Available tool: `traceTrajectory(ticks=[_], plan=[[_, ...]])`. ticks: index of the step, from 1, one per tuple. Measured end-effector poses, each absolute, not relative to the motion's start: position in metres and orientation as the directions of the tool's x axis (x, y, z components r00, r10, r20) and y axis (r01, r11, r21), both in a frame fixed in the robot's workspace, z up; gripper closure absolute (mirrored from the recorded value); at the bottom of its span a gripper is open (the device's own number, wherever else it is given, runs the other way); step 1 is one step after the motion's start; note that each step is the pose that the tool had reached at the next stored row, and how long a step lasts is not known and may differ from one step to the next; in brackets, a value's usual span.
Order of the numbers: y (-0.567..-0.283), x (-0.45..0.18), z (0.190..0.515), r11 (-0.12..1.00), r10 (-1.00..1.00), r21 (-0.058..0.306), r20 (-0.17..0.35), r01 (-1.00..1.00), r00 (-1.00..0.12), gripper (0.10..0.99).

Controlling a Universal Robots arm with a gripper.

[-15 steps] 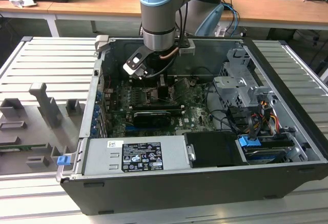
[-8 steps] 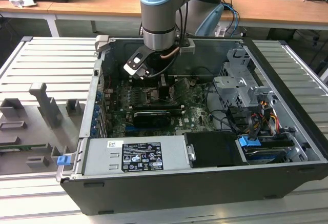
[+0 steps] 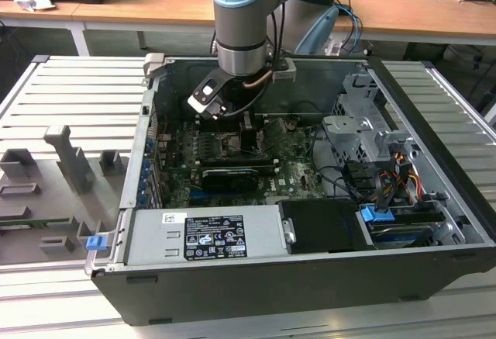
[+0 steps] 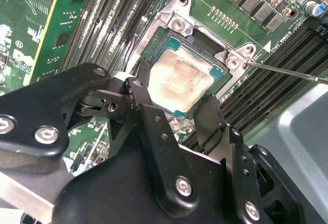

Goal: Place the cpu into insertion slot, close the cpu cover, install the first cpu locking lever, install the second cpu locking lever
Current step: 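Place the cpu into insertion slot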

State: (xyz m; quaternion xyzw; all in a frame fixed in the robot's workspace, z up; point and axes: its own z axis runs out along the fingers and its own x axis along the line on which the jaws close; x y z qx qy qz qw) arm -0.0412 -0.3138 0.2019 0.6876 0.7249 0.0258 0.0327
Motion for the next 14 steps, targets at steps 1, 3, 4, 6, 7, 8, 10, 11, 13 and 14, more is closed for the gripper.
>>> traceTrajectory(ticks=[1, 3, 4, 6, 7, 8, 10, 11, 13, 14], plan=[[-0.3138, -0.0411, 0.2028, 0.053, 0.999, 0.082, -0.012, 0.995, -0.052, 0.478], [-0.3138, -0.0412, 0.2044, 0.053, 0.999, 0.082, -0.012, 0.995, -0.052, 0.478], [-0.3138, -0.0412, 0.2059, 0.053, 0.999, 0.082, -0.012, 0.995, -0.052, 0.478], [-0.3138, -0.0412, 0.2090, 0.053, 0.999, 0.082, -0.012, 0.995, -0.052, 0.498], [-0.3138, -0.0412, 0.2099, 0.053, 0.999, 0.082, -0.012, 0.995, -0.052, 0.561], [-0.3138, -0.0412, 0.2104, 0.053, 0.999, 0.082, -0.012, 0.995, -0.052, 0.561], [-0.3142, -0.0411, 0.2110, 0.053, 0.999, 0.082, -0.012, 0.995, -0.052, 0.686], [-0.3144, -0.0411, 0.2111, 0.053, 0.999, 0.082, -0.012, 0.995, -0.052, 0.745], [-0.3151, -0.0411, 0.2113, 0.053, 0.999, 0.082, -0.012, 0.995, -0.052, 0.867], [-0.3152, -0.0412, 0.2114, 0.053, 0.999, 0.082, -0.012, 0.995, -0.052, 0.867]])
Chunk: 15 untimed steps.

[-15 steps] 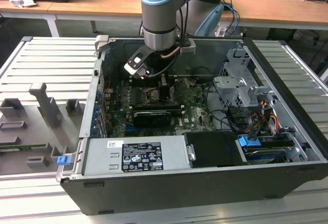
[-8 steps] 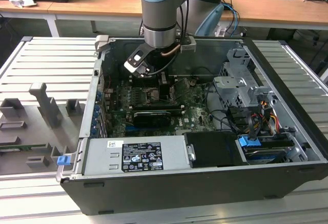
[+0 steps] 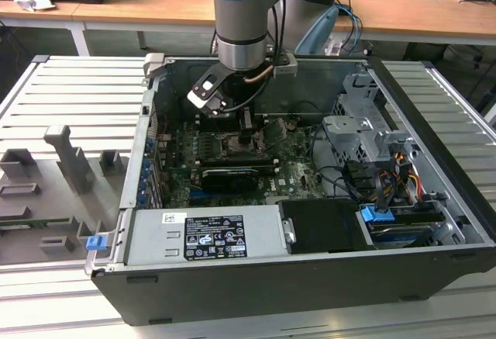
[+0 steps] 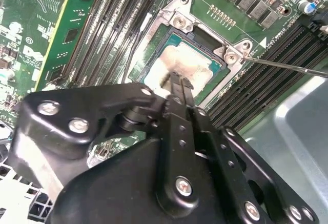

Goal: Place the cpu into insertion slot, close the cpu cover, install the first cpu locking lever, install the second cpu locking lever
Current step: 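Place the cpu into insertion slot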

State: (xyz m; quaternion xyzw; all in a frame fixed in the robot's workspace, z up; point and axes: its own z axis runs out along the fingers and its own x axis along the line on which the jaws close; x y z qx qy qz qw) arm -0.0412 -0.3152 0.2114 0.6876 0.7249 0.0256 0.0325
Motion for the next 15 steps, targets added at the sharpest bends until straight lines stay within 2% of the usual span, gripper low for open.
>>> traceTrajectory(ticks=[1, 15], plan=[[-0.3155, -0.0411, 0.2116, 0.053, 0.999, 0.082, -0.012, 0.995, -0.052, 0.980], [-0.3156, -0.0412, 0.2121, 0.053, 0.999, 0.082, -0.012, 0.995, -0.052, 0.980]])
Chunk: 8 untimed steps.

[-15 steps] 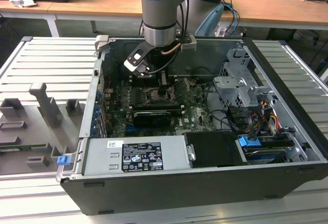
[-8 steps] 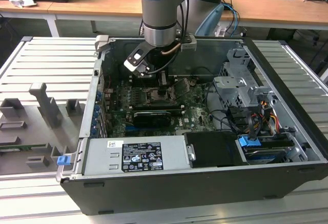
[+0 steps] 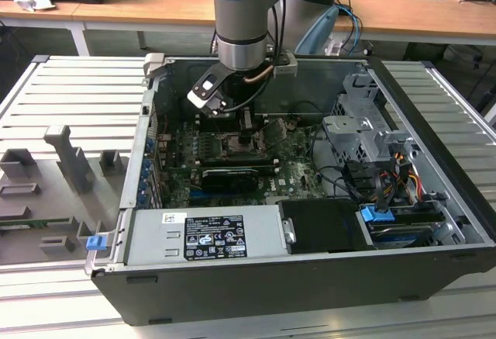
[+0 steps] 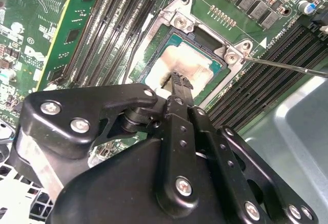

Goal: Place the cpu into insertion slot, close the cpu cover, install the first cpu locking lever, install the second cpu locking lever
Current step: 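Close the cpu cover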

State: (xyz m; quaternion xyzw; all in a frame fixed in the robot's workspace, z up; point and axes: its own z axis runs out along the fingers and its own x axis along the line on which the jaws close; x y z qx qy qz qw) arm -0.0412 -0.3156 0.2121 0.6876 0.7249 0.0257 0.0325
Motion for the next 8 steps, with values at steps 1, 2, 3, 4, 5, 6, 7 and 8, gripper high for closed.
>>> traceTrajectory(ticks=[1, 2, 3, 4, 5, 6, 7, 8], plan=[[-0.3156, -0.0412, 0.2122, 0.053, 0.999, 0.082, -0.012, 0.995, -0.052, 0.980], [-0.3157, -0.0412, 0.2133, 0.053, 0.999, 0.082, -0.012, 0.995, -0.052, 0.980], [-0.3157, -0.0412, 0.2150, 0.053, 0.999, 0.082, -0.012, 0.995, -0.052, 0.980], [-0.3156, -0.0411, 0.2165, 0.053, 0.999, 0.082, -0.012, 0.995, -0.052, 0.980], [-0.3156, -0.0412, 0.2176, 0.053, 0.999, 0.082, -0.012, 0.995, -0.052, 0.980], [-0.3156, -0.0411, 0.2183, 0.053, 0.999, 0.082, -0.012, 0.995, -0.052, 0.980], [-0.3156, -0.0411, 0.2196, 0.053, 0.999, 0.082, -0.012, 0.995, -0.052, 0.980], [-0.3156, -0.0412, 0.2205, 0.053, 0.999, 0.082, -0.012, 0.995, -0.052, 0.980]])
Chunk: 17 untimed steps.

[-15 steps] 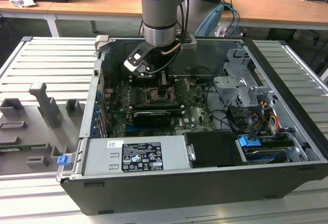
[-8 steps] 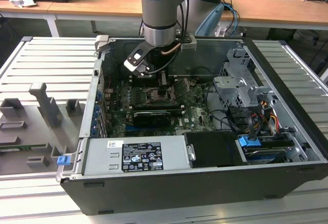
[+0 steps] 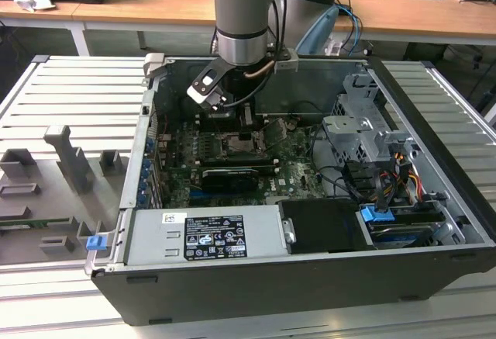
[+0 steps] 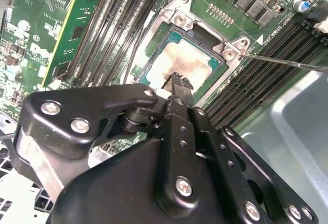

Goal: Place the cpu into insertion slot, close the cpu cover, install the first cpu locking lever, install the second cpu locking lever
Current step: 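Close the cpu cover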

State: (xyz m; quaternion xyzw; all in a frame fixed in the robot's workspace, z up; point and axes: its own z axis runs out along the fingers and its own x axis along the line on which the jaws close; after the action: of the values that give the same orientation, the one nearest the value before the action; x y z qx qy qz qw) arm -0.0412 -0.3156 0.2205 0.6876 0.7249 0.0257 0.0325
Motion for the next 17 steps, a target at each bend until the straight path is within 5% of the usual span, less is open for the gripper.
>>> traceTrajectory(ticks=[17], plan=[[-0.313, -0.040, 0.243, 0.053, 0.999, 0.074, -0.013, 0.996, -0.052, 0.980]])
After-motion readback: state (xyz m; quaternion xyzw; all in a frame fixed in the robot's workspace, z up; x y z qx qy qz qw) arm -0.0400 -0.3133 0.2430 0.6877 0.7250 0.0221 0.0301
